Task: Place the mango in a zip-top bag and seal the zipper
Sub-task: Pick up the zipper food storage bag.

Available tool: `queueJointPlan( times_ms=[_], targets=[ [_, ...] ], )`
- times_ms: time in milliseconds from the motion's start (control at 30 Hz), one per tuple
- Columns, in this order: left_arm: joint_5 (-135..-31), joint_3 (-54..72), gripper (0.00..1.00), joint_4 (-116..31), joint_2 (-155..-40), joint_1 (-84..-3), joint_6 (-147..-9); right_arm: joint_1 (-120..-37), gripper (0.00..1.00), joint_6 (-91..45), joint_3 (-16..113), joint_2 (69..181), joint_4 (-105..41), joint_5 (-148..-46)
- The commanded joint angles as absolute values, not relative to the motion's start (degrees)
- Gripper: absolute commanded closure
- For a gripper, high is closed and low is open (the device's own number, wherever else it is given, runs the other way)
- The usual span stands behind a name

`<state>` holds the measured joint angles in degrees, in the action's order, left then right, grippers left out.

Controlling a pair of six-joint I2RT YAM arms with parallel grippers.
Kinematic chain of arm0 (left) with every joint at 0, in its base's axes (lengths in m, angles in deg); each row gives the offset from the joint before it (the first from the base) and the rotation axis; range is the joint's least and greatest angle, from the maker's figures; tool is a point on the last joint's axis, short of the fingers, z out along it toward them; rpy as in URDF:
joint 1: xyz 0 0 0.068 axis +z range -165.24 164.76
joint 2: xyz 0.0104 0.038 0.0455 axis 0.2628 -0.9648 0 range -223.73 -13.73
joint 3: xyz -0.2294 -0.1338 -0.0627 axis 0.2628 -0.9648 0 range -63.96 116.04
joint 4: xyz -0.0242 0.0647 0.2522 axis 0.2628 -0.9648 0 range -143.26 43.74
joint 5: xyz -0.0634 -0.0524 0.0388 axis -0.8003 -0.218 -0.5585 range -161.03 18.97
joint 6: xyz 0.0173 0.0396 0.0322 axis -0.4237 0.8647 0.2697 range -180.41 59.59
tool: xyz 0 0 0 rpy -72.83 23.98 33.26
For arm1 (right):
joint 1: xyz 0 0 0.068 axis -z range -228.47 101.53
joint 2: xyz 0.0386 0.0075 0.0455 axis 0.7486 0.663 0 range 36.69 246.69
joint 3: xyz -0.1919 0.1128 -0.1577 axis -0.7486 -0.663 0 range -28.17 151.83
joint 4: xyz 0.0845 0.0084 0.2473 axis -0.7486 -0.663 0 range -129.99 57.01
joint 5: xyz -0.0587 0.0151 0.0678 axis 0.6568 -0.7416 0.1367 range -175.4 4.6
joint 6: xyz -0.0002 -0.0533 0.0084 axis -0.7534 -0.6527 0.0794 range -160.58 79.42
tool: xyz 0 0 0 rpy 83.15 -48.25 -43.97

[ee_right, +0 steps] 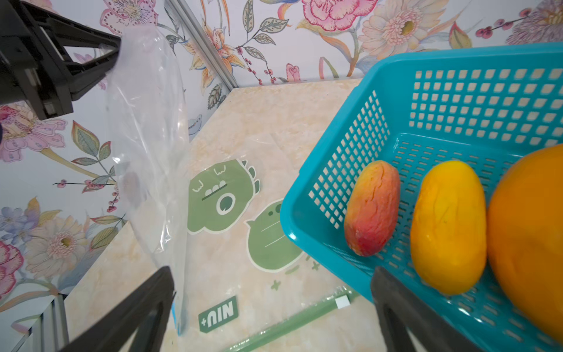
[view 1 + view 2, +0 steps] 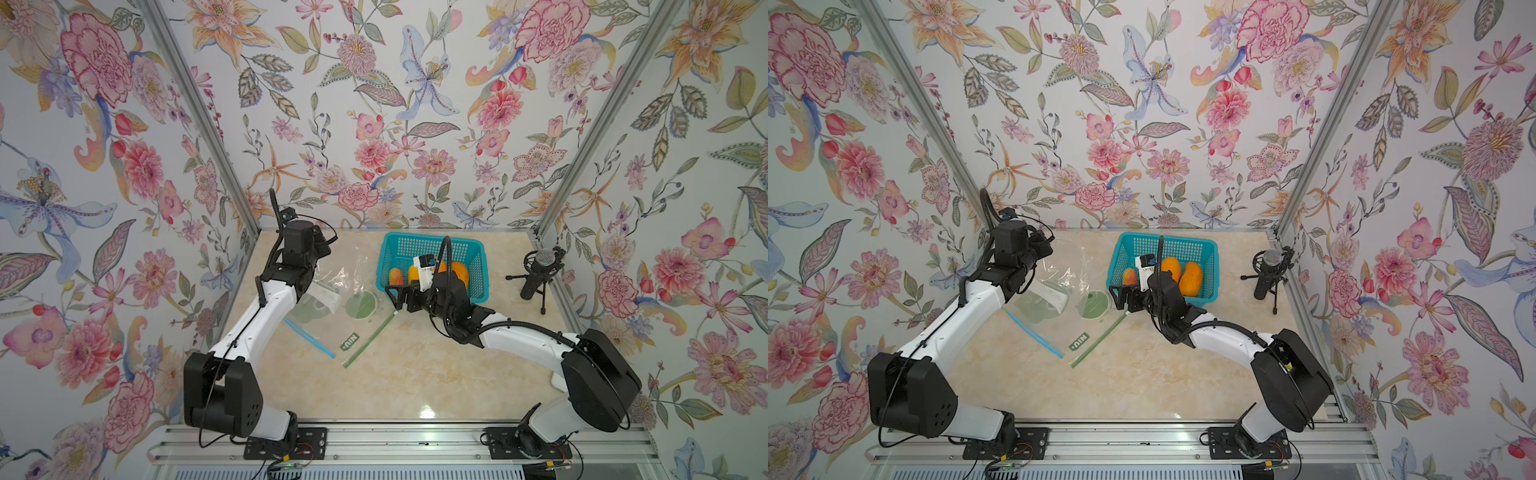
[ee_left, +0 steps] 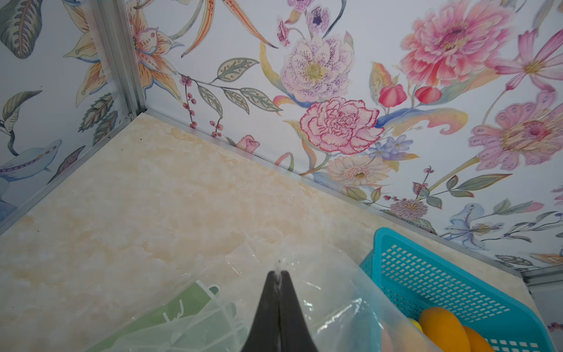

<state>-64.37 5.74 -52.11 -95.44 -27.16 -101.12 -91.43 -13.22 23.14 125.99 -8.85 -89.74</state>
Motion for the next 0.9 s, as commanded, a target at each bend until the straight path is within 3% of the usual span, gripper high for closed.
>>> queueJointPlan(
  times_ms=[0,233,533,600,700,767,867],
  targets=[
    [-65.60,3.06,1.00,-51.03,-91.72,-28.52,-111.71,-91.85,0.00,-9.26,21.09,128.31,4.69,-97.27],
    [-65.83,3.60,1.00,-52.85,-85.99,-29.49,-120.00,-95.53,0.00,-12.75,18.60,132.18,16.39,-100.84],
    [-67.69,2.38,1.00,-50.62,-82.04,-30.80,-126.41,-98.69,0.00,-17.44,18.16,134.37,16.63,-97.55],
    [-68.03,2.14,1.00,-49.92,-81.76,-30.80,-127.39,-99.21,0.06,-18.39,19.19,135.01,16.58,-98.05],
    [-68.43,1.53,1.00,-48.59,-81.76,-30.81,-128.66,-99.56,0.23,-18.78,20.28,135.27,16.36,-98.54],
    [-68.39,0.63,1.00,-47.19,-81.68,-30.82,-129.51,-99.45,0.37,-18.97,20.36,134.64,15.66,-98.27],
    [-67.92,-0.22,1.00,-46.06,-82.06,-30.84,-130.23,-99.26,0.69,-19.67,20.00,132.97,13.79,-97.64]
  ],
)
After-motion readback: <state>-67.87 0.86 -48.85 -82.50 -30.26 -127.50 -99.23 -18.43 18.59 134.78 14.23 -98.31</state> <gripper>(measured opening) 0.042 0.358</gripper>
